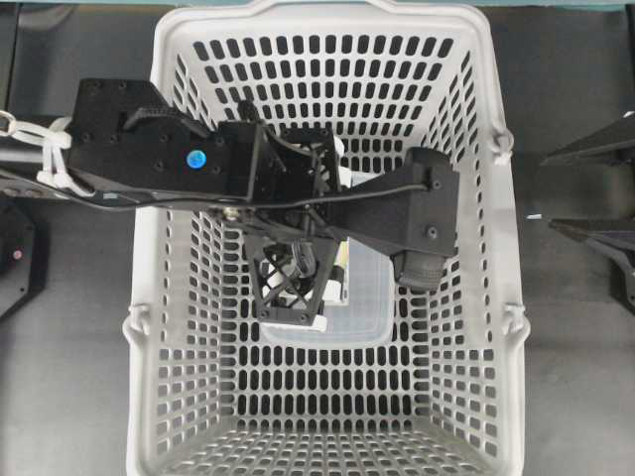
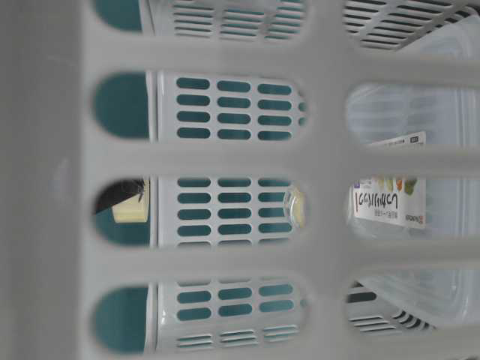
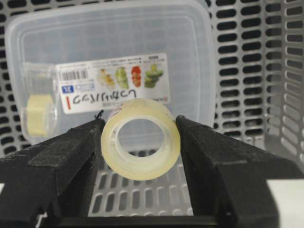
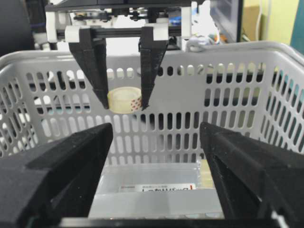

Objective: Pick up the cellophane tape from the shopping basket with the left arm.
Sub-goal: 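Lift the tape roll up out of the basket with the left gripper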

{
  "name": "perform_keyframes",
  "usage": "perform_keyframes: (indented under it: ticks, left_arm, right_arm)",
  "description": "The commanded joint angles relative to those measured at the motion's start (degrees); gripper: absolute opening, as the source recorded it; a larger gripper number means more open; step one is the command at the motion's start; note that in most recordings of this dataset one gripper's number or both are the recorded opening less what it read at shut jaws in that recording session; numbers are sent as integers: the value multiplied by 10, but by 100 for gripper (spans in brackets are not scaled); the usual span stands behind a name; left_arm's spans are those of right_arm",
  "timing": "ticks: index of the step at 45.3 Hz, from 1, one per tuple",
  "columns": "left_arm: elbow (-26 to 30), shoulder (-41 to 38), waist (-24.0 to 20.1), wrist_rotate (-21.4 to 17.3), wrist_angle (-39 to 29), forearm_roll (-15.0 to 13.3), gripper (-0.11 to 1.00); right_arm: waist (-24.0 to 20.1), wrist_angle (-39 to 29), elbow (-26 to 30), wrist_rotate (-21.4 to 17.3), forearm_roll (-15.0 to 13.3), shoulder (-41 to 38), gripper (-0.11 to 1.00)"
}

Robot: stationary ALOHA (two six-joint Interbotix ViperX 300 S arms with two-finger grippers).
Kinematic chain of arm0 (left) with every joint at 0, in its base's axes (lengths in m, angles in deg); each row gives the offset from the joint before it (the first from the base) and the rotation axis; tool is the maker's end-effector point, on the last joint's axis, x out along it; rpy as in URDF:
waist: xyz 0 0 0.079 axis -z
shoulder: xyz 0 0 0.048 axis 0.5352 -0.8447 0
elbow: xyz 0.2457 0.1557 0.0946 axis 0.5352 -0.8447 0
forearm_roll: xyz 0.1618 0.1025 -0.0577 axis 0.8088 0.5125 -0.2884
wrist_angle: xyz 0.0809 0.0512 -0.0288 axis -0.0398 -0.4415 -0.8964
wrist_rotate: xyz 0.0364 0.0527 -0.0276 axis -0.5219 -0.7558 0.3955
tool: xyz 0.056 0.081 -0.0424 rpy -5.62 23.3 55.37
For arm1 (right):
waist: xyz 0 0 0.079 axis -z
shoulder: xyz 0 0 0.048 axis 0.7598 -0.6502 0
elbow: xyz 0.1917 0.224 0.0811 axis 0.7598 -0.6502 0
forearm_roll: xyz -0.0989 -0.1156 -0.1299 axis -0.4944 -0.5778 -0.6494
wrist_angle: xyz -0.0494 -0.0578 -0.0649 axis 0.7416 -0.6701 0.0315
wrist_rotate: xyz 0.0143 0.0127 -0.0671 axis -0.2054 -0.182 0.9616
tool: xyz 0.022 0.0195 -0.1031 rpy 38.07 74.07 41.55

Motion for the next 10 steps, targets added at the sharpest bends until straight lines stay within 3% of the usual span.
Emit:
perform_keyframes:
  ticks: [1, 10]
  left_arm:
    - [12, 6, 0, -2, 3, 2, 50]
    - [8, 6, -2, -2, 3, 2, 50]
  right_arm:
    - [-1, 5, 6, 0, 2, -3, 72]
    - [-2, 7, 6, -1, 1, -3, 72]
